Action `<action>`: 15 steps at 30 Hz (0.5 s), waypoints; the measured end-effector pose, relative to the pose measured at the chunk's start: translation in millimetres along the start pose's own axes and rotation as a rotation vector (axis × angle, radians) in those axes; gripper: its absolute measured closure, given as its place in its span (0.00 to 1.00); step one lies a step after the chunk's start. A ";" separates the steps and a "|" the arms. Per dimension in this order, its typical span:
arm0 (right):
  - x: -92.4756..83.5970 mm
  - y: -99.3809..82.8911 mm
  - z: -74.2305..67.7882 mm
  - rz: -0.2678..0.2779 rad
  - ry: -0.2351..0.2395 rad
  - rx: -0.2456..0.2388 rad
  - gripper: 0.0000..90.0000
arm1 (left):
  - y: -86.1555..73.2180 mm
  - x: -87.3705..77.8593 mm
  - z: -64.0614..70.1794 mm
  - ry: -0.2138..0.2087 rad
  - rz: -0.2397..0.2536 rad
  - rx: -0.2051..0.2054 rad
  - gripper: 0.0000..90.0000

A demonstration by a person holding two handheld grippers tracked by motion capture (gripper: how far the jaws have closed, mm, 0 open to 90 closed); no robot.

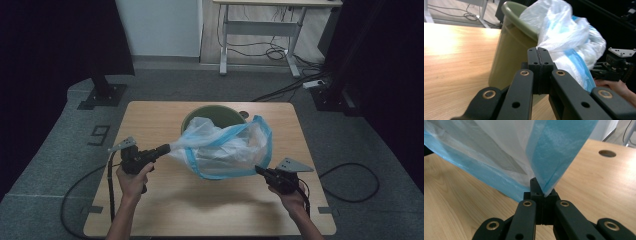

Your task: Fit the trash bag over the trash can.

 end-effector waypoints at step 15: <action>25.9 -2.1 17.1 -0.022 -0.066 -0.016 0.98 | -0.2 22.1 -5.6 0.069 -0.013 0.018 1.00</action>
Point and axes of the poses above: each handheld gripper's, and its own axes: x roughly forward along the jaws, y roughly out of its top, z roughly to its right, the point moved 7 cm from there along x, roughly forward along the jaws, and after that the axes turned 6 degrees about y, right-handed, at the moved point
